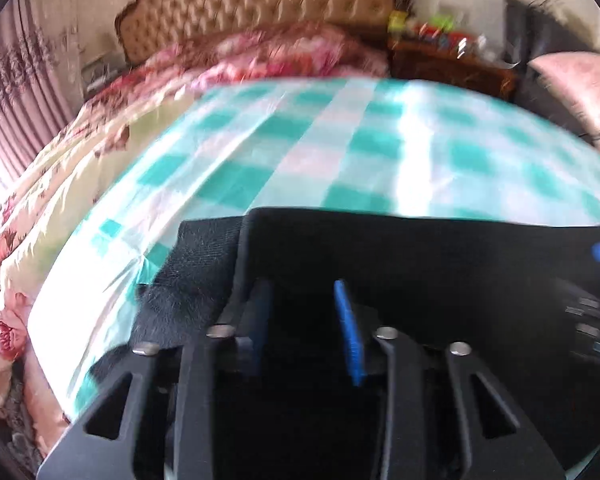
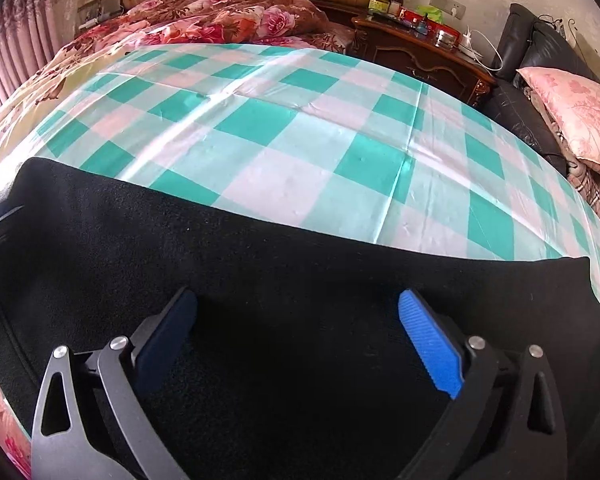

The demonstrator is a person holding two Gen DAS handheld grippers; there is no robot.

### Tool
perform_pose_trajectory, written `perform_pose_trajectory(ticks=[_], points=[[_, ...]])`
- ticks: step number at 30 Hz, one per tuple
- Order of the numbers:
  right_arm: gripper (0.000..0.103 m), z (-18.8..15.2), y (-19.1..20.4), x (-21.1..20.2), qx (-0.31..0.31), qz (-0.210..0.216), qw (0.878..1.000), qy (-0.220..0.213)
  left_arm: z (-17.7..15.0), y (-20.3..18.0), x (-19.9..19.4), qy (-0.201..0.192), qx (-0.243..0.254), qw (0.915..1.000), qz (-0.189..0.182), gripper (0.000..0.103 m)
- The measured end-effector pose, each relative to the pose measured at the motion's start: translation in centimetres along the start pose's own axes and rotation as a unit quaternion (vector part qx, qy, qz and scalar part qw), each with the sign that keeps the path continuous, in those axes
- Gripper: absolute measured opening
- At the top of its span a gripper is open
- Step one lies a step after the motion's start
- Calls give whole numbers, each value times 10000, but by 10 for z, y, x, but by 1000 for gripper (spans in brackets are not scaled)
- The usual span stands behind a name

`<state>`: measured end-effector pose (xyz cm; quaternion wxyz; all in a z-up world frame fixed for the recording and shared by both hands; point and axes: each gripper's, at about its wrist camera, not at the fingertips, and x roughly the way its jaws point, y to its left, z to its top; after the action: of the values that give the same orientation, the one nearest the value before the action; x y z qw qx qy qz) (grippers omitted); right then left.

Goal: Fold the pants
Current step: 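Move both open grippers over the folded black pants toward the cuff end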

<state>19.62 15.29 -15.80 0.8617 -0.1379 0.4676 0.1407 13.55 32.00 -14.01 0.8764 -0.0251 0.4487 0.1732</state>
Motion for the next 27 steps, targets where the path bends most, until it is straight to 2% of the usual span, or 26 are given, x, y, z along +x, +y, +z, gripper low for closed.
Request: perform_pose_trajectory(ticks=[2, 4, 6, 7, 9, 12, 17, 20, 23, 27], points=[[101, 0, -1, 0, 23, 15, 10000, 2, 7, 7, 4, -3, -47, 10000, 54, 15], [101, 0, 0, -1, 14, -20, 10000, -12, 8, 14, -4, -32, -275, 9996, -57, 15], [101, -3, 1, -10, -21, -166, 9998, -125, 2, 11, -21, -202, -240, 9995, 60, 15], [100, -7, 2, -19, -33, -220, 9995, -244, -1, 12, -27, -261, -193, 9994, 140, 18], [100, -21, 5, -45, -105, -30, 9984, -552, -14, 14, -44, -329, -214, 9990, 199, 22], [100, -43, 9, -74, -188, 134, 9969, -752, -37, 16, -57, -278, -225, 9988, 340, 28], [100, -67, 16, -85, -348, 223, 9972, -625, -60, 13, -73, -259, -166, 9983, 492, 31], [98, -74, 16, -73, -343, 120, 9986, -387, -65, 12, -78, -274, -158, 9985, 455, 37], [96, -80, 14, -58, -245, 192, 9994, -119, -66, 14, -81, -287, -178, 9983, 476, 38], [99, -83, 10, -53, -162, 259, 9994, -180, -67, 16, -78, -254, -177, 9983, 500, 39]])
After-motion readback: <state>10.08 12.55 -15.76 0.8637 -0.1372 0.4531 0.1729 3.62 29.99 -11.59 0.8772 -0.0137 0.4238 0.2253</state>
